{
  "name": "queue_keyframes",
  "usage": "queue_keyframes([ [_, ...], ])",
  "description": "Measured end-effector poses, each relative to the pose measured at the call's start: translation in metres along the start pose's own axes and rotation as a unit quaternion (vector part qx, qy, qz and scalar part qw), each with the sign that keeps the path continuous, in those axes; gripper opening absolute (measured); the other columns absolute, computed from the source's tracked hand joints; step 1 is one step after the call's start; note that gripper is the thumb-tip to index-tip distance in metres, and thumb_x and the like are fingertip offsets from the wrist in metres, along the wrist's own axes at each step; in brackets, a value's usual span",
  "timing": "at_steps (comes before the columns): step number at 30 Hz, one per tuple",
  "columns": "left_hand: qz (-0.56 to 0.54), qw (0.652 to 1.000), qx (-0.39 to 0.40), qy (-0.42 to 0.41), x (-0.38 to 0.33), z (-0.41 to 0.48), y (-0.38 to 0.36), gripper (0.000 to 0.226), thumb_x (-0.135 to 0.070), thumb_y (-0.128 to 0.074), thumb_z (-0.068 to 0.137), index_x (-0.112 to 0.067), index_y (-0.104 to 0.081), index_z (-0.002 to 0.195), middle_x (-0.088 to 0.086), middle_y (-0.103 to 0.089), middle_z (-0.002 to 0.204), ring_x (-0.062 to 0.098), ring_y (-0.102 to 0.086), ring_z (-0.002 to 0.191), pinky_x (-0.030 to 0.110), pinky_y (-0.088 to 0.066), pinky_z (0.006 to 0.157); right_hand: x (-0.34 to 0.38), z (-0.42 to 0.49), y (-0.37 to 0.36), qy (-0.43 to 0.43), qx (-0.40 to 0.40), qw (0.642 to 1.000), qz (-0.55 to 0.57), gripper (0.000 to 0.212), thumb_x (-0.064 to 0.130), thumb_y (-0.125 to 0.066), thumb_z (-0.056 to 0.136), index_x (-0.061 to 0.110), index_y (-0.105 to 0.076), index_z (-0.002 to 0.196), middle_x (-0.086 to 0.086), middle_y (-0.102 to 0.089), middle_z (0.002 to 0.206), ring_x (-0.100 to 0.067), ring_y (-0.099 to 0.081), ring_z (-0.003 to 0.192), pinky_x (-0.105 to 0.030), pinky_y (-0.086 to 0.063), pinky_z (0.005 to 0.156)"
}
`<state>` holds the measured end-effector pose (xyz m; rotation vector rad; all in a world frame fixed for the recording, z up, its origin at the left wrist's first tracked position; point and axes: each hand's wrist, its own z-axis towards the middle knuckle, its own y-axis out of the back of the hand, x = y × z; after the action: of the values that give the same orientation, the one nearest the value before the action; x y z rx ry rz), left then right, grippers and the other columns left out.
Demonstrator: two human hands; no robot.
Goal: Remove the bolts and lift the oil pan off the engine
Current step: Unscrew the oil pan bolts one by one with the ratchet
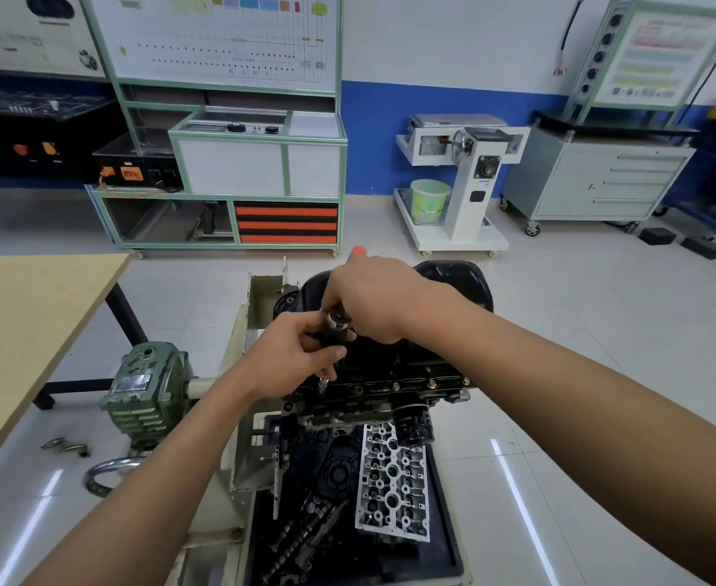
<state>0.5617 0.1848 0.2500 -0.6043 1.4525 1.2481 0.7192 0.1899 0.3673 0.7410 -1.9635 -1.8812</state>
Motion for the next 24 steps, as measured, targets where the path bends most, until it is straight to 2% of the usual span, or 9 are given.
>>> queue_keyframes([
  [4,-0.013,1.0,-0.014,0.005,0.0,0.0,0.0,0.018,-0.001,-0.07,0.093,-0.012,-0.07,0.107,-0.01,-0.077,0.08,0.022,-0.074,0.067,0.025,-0.057,0.065,0.0,0.002,-0.003,0.019,-0.007,1.0,-0.005,0.03,0.009,-0.066,0.085,0.027,-0.069,0.109,-0.002,-0.044,0.091,-0.026,-0.054,0.076,-0.03,-0.037,0.059],
  [8,-0.044,0.998,-0.054,0.004,0.002,-0.001,-0.001,0.02,-0.001,-0.077,0.087,-0.01,-0.071,0.103,0.005,-0.077,0.089,0.026,-0.071,0.065,0.038,-0.063,0.069,-0.002,0.003,-0.007,-0.011,-0.031,0.999,0.0,0.013,0.019,-0.063,0.086,0.023,-0.062,0.099,0.002,-0.035,0.08,-0.024,-0.044,0.072,-0.031,-0.035,0.063],
  [10,-0.029,0.997,-0.073,-0.008,0.004,0.0,-0.002,0.022,-0.004,-0.081,0.083,-0.01,-0.071,0.101,0.005,-0.077,0.091,0.026,-0.071,0.063,0.034,-0.062,0.067,-0.004,0.005,-0.008,-0.035,-0.036,0.999,0.016,0.011,0.027,-0.064,0.085,0.018,-0.059,0.087,0.002,-0.04,0.076,-0.02,-0.047,0.065,-0.031,-0.038,0.059],
  [13,0.011,0.995,-0.093,-0.027,0.005,0.0,-0.003,0.023,-0.012,-0.085,0.081,-0.011,-0.071,0.098,0.001,-0.077,0.087,0.023,-0.071,0.059,0.029,-0.06,0.064,-0.005,0.007,-0.007,-0.063,-0.017,0.997,0.047,0.033,0.04,-0.074,0.076,0.021,-0.048,0.069,0.002,-0.051,0.071,-0.014,-0.049,0.059,-0.028,-0.034,0.05],
  [16,0.022,0.991,-0.124,-0.034,0.008,0.001,-0.006,0.021,-0.012,-0.087,0.079,-0.014,-0.066,0.084,0.001,-0.071,0.073,0.02,-0.066,0.054,0.03,-0.056,0.056,-0.003,0.008,-0.01,-0.088,0.012,0.991,0.096,0.039,0.055,-0.073,0.071,0.02,-0.059,0.062,0.007,-0.065,0.057,-0.011,-0.058,0.058,-0.027,-0.037,0.051],
  [18,0.039,0.986,-0.162,-0.027,0.011,0.002,-0.009,0.024,-0.006,-0.084,0.078,-0.012,-0.061,0.078,0.001,-0.063,0.065,0.012,-0.057,0.051,0.029,-0.049,0.051,0.002,0.008,-0.013,-0.102,0.028,0.985,0.137,0.045,0.062,-0.066,0.074,0.02,-0.061,0.059,0.007,-0.065,0.047,-0.004,-0.061,0.055,-0.026,-0.039,0.052],
  [21,0.064,0.977,-0.203,-0.015,0.012,0.003,-0.013,0.028,-0.002,-0.082,0.076,-0.009,-0.054,0.076,-0.002,-0.061,0.062,0.007,-0.053,0.047,0.027,-0.044,0.044,0.007,0.008,-0.014,-0.107,0.004,0.98,0.17,0.042,0.058,-0.067,0.075,0.021,-0.054,0.06,0.006,-0.06,0.043,-0.006,-0.055,0.051,-0.026,-0.036,0.051],
  [23,0.032,0.98,-0.194,-0.001,0.01,0.003,-0.012,0.033,-0.008,-0.086,0.077,-0.008,-0.053,0.082,0.005,-0.065,0.068,0.018,-0.062,0.048,0.036,-0.052,0.047,0.008,0.007,-0.01,-0.097,-0.017,0.983,0.154,0.04,0.045,-0.072,0.076,0.019,-0.047,0.06,0.006,-0.051,0.051,-0.011,-0.046,0.049,-0.026,-0.03,0.048],
  [24,0.011,0.984,-0.177,0.002,0.008,0.002,-0.01,0.033,-0.01,-0.087,0.078,-0.009,-0.054,0.086,0.005,-0.068,0.072,0.021,-0.064,0.049,0.034,-0.053,0.048,0.007,0.006,-0.008,-0.088,-0.019,0.986,0.137,0.038,0.039,-0.073,0.077,0.019,-0.043,0.061,0.004,-0.049,0.057,-0.013,-0.044,0.05,-0.027,-0.027,0.048],
])
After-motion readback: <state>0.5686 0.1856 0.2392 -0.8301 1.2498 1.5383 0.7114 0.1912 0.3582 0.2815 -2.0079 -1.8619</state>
